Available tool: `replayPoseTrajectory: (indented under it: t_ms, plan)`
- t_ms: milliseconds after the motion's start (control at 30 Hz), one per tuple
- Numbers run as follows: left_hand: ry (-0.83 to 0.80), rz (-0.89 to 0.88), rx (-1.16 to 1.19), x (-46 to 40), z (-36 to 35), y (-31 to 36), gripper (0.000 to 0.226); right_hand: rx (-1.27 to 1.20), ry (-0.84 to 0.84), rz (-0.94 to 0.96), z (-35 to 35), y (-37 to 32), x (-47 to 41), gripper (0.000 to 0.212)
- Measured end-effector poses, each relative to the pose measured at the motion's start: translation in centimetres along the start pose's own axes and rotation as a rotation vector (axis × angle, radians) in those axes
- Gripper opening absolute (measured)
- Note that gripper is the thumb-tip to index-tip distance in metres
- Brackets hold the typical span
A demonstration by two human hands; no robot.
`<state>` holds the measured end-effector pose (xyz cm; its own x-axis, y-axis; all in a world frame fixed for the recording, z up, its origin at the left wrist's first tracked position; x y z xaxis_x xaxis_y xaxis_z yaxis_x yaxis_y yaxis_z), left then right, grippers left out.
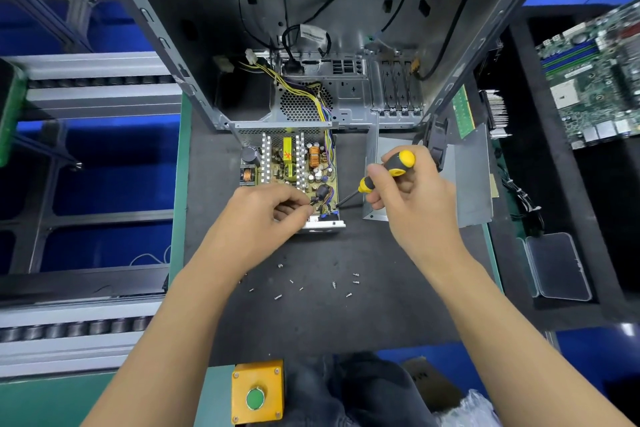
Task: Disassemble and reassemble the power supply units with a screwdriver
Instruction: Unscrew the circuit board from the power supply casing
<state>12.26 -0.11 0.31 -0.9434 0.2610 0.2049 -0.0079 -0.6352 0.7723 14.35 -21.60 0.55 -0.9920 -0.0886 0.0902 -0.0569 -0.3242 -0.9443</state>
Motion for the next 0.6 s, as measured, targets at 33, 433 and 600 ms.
replayPoseTrajectory:
  t_ms: [33,433,600]
  plan:
    - [-0.001,0.003,0.000,0.0,0.0,0.0,0.004,0.010,-0.003,0.004,0.0,0.0,0.0,0.019]
    - [0.006,0.002,0.006,0.0,0.0,-0.1,0.005,0.098,-0.079,0.053,-0.3,-1.2,0.1,0.025]
    - [0.247,0.057,0.104,0.1,1.2,-0.1,0.013,0.308,-0.176,0.173,-1.1,-2.9,0.2,0.024]
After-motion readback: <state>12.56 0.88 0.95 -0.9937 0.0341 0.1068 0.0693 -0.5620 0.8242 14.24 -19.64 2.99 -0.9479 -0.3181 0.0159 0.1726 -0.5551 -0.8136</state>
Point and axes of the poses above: each hand's wrist, its own x-axis away from the middle knuckle, its own z-axis out of the back of the hand, y = z × x, the point moved 6 cm from there along -x, towards the middle knuckle, and after that the axes turned 10 degrees about -y, right-handed, at the moved point
